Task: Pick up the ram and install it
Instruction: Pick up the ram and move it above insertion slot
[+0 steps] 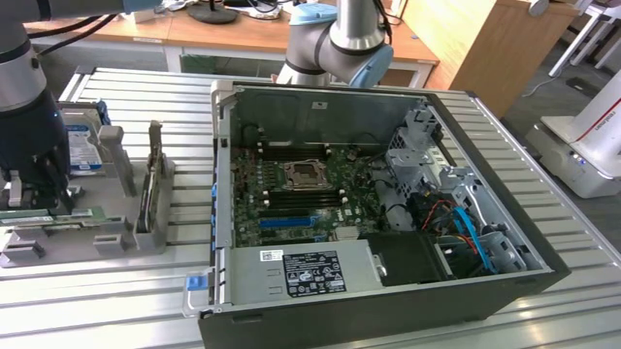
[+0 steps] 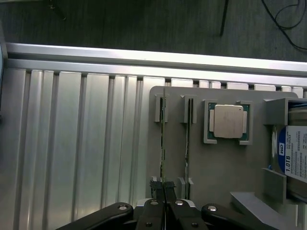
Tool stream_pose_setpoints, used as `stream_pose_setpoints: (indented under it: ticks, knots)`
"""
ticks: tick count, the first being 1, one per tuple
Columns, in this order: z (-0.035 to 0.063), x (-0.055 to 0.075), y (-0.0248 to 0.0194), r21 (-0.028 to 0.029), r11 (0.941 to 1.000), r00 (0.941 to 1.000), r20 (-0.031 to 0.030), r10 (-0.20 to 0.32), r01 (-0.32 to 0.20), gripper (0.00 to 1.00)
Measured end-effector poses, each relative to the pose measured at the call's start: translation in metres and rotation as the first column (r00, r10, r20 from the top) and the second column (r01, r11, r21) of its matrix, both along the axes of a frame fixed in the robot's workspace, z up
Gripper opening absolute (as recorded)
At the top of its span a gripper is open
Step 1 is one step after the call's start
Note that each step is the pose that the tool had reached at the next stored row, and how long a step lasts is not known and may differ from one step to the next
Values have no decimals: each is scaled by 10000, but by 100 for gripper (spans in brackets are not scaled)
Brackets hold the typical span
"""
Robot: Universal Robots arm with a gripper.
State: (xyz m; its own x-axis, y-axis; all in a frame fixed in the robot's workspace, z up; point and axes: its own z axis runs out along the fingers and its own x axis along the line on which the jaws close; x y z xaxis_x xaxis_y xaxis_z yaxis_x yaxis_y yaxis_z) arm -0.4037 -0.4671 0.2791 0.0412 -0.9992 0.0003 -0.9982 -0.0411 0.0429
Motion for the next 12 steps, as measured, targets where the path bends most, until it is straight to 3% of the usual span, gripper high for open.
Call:
stream_pose_setpoints:
  ticks: [12]
  knots:
    - [291,1,0,0,10000,10000,1,0,0,12]
